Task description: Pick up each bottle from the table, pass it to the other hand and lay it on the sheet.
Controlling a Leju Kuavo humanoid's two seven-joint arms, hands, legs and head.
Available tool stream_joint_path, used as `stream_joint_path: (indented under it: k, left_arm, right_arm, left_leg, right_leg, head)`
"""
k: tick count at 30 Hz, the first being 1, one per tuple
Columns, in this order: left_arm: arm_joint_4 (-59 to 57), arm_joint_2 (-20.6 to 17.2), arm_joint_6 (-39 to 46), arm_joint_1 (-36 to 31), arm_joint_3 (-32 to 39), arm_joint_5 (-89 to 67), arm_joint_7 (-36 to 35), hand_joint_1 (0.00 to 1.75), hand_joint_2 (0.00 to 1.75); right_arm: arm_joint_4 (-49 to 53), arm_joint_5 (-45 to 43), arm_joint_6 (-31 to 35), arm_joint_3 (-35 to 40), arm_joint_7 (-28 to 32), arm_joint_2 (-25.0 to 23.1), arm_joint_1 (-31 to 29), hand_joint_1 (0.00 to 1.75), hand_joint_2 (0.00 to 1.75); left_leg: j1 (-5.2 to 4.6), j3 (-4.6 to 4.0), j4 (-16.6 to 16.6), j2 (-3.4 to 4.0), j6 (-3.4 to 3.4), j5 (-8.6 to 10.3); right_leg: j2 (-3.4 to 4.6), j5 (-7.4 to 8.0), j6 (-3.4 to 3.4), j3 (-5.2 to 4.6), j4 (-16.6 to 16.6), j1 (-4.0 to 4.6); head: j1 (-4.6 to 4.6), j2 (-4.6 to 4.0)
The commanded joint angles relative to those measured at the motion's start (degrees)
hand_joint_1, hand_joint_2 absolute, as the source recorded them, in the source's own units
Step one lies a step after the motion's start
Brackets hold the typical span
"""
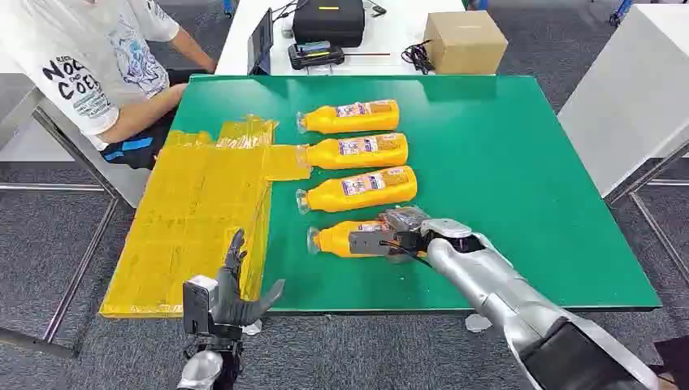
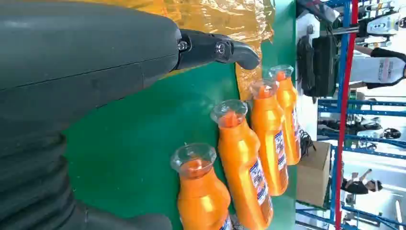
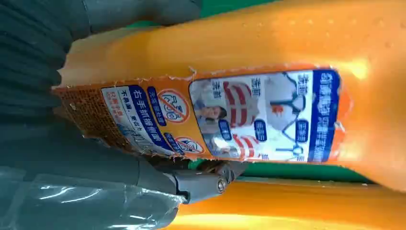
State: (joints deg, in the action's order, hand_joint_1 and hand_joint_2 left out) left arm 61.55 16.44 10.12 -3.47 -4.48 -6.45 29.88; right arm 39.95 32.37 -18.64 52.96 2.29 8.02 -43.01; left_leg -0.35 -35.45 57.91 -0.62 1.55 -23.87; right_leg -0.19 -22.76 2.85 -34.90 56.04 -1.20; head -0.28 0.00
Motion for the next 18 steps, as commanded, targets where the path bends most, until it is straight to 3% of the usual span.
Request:
stream_joint_path:
  k: [1, 7, 9, 10, 11, 12, 14, 15, 18]
  left_arm:
    - [-3.1, -0.7, -0.4, -1.5, -0.4, 0.8, -0.1, 0.00, 1.75]
    - [-3.3, -0.6, -0.7, -1.6, -0.5, 1.3, 0.4, 0.00, 1.75]
    - [-3.5, -0.6, -0.9, -1.7, -0.6, 1.4, 0.9, 0.00, 1.75]
    - [-3.4, -0.6, -0.8, -1.8, -0.6, 1.5, 1.4, 0.00, 1.75]
    - [-3.2, -0.6, -0.9, -1.8, -0.7, 1.5, 1.5, 0.00, 1.75]
    - [-2.8, -0.5, -0.8, -1.7, -0.5, 1.8, 1.7, 0.00, 1.75]
    - [-2.4, -0.5, -0.6, -1.5, -0.4, 1.9, 1.8, 0.00, 1.75]
    - [-1.9, -0.3, -0.3, -1.3, -0.2, 2.1, 2.0, 0.00, 1.75]
    - [0.8, 0.0, 0.9, 0.4, 0.5, 2.9, 2.2, 0.00, 1.75]
  right_arm:
    - [-5.5, -0.2, 0.4, 7.4, -0.6, 0.7, -2.0, 1.75, 1.75]
    - [-0.5, -7.7, 5.4, 0.9, 3.2, 1.0, 1.7, 1.75, 1.75]
    - [6.2, -11.3, 8.4, -3.6, 7.0, 2.3, 5.7, 1.75, 1.75]
    - [12.2, -13.4, 11.7, -7.3, 12.3, 2.8, 9.6, 1.75, 1.75]
    - [15.9, -12.9, 12.6, -8.6, 12.6, 3.1, 11.7, 1.75, 1.75]
    - [22.1, -13.8, 14.4, -13.2, 15.4, 2.0, 16.3, 1.75, 1.75]
    - [26.1, -12.7, 15.3, -14.8, 15.8, 1.4, 18.6, 1.75, 1.75]
    - [29.1, -11.6, 17.9, -17.6, 18.9, -0.2, 20.9, 1.75, 1.75]
    - [41.2, -11.1, 22.7, -25.2, 20.7, -5.8, 28.6, 1.75, 1.75]
  left_leg:
    - [0.08, 0.25, 0.0, -0.02, -0.09, -0.08]
    - [0.08, 0.29, -0.1, -0.06, -0.10, -0.08]
    - [0.08, 0.23, -0.1, -0.08, -0.09, -0.05]
    - [0.14, 0.31, -0.1, -0.13, -0.12, -0.10]
    - [0.10, 0.25, -0.1, -0.16, -0.09, -0.05]
    - [0.09, 0.18, -0.1, -0.10, -0.07, -0.04]
    - [0.13, 0.29, -0.1, 0.01, -0.12, -0.13]
    - [0.07, 0.20, 0.0, 0.00, -0.10, -0.12]
    - [0.09, 0.08, 0.0, -0.04, -0.13, -0.13]
  right_leg:
    - [-0.05, -0.08, -0.13, 0.28, -0.1, 0.09]
    - [-0.09, -0.09, -0.13, 0.34, -0.1, 0.09]
    - [-0.11, -0.06, -0.11, 0.27, -0.1, 0.09]
    - [-0.17, -0.12, -0.15, 0.40, -0.1, 0.15]
    - [-0.19, -0.09, -0.11, 0.33, -0.1, 0.12]
    - [-0.12, -0.06, -0.09, 0.23, -0.1, 0.10]
    - [-0.03, -0.11, -0.15, 0.32, -0.1, 0.14]
    - [-0.04, -0.10, -0.12, 0.21, 0.0, 0.08]
    - [-0.04, -0.12, -0.12, 0.11, 0.0, 0.10]
  head:
    - [0.02, 0.00]
    - [0.00, 0.00]
    - [0.00, 0.00]
    - [0.02, 0.00]
    - [0.00, 0.00]
    - [0.04, 0.00]
    - [0.02, 0.00]
    - [0.00, 0.00]
    - [-0.02, 0.00]
